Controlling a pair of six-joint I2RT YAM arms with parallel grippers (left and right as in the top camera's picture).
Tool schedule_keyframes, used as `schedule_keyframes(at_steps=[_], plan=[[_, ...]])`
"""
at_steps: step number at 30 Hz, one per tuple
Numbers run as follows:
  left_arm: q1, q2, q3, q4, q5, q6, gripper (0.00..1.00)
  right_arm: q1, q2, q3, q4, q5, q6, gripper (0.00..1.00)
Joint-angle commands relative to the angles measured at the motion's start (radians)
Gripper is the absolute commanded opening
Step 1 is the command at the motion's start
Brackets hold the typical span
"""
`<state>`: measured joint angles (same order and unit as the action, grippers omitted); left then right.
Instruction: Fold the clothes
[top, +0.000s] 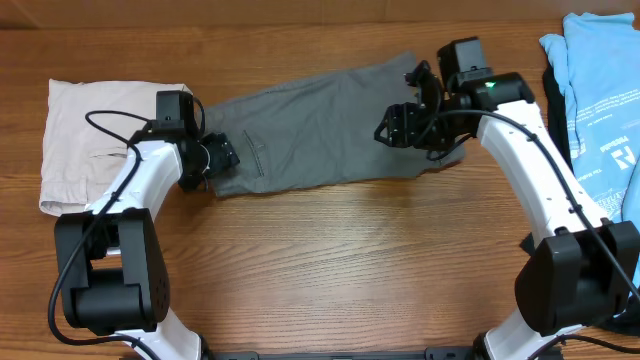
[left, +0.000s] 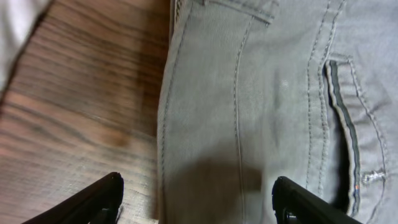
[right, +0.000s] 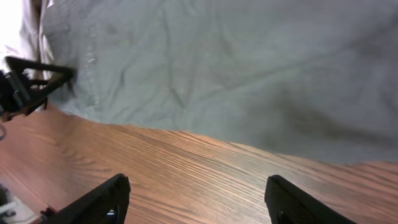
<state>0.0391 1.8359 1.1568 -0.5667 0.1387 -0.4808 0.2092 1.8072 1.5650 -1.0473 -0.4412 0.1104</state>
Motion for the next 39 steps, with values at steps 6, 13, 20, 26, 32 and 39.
schedule_keyframes(at_steps=[6,13,20,26,32,39], plan=[[-0.010,0.008,-0.089,0.149,0.024,-0.059,0.78,0.068,-0.005,0.007,0.048,-0.005,-0.006,0.75],[-0.030,0.031,-0.109,0.254,0.023,-0.059,0.75,0.084,-0.005,0.007,0.066,-0.005,-0.006,0.75],[-0.052,0.163,-0.109,0.299,0.019,-0.074,0.70,0.084,-0.005,0.007,0.069,-0.005,-0.006,0.75],[-0.042,0.174,-0.109,0.291,0.031,-0.077,0.41,0.084,-0.005,0.007,0.074,-0.005,-0.006,0.75],[-0.042,0.172,-0.098,0.283,0.046,-0.075,0.05,0.084,-0.005,0.007,0.091,-0.005,-0.009,0.69],[-0.041,0.109,-0.004,0.172,0.045,0.007,0.04,0.084,0.008,0.007,0.143,-0.006,0.142,0.24]])
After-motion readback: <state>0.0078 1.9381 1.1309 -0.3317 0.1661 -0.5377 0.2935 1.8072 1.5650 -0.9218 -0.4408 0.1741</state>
